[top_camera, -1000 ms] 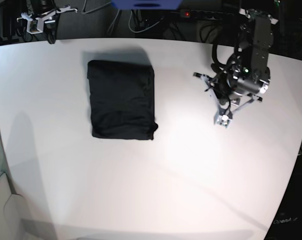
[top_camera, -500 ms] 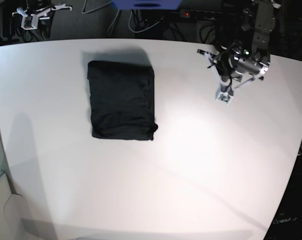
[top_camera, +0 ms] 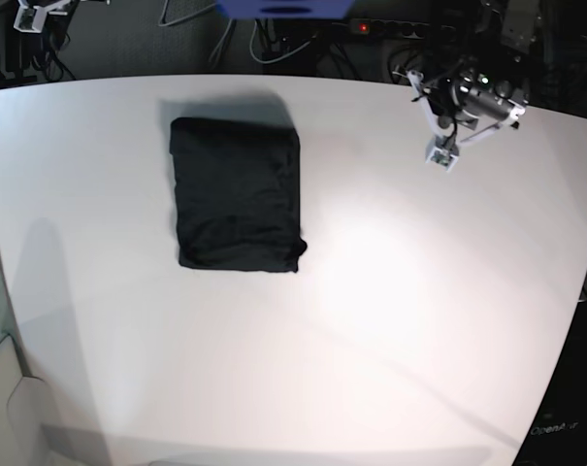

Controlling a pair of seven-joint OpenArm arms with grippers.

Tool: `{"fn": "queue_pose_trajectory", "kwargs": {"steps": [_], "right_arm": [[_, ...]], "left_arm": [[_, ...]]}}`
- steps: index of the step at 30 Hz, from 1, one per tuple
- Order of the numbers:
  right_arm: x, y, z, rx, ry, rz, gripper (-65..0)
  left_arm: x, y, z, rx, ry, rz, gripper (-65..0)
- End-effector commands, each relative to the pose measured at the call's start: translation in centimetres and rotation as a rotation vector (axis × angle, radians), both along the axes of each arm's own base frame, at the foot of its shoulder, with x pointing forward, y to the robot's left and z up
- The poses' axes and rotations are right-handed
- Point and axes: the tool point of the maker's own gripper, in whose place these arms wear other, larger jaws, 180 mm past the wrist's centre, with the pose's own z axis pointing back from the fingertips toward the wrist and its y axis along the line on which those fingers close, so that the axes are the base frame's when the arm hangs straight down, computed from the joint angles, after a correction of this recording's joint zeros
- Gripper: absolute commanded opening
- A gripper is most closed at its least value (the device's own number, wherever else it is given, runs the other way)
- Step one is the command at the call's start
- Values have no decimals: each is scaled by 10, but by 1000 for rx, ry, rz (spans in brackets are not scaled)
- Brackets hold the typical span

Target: Fold the T-shirt properly

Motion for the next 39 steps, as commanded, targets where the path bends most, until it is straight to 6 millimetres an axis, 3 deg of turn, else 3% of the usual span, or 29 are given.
{"fn": "queue_pose_trajectory", "kwargs": {"steps": [1, 8, 14, 18, 24, 39], "right_arm": [[-3, -6, 8, -14, -25, -8, -650], [-29, -5, -33, 83, 25, -125, -650], [-28, -1, -40, 105, 27, -129, -650], [-24, 4, -49, 135, 26, -145, -650], [-30, 24, -84, 211, 91, -156, -650], [-14, 40, -103, 263, 108, -142, -650]], "left_arm": [[2, 6, 5, 21, -22, -4, -650], [-20, 3, -5, 17, 38, -9, -650], [-26, 6, -15, 21, 74, 3, -650], [-37, 7, -43, 17, 123, 11, -650], [-75, 0, -99, 3, 236, -24, -650], [-112, 21, -159, 17, 303, 33, -650]]}}
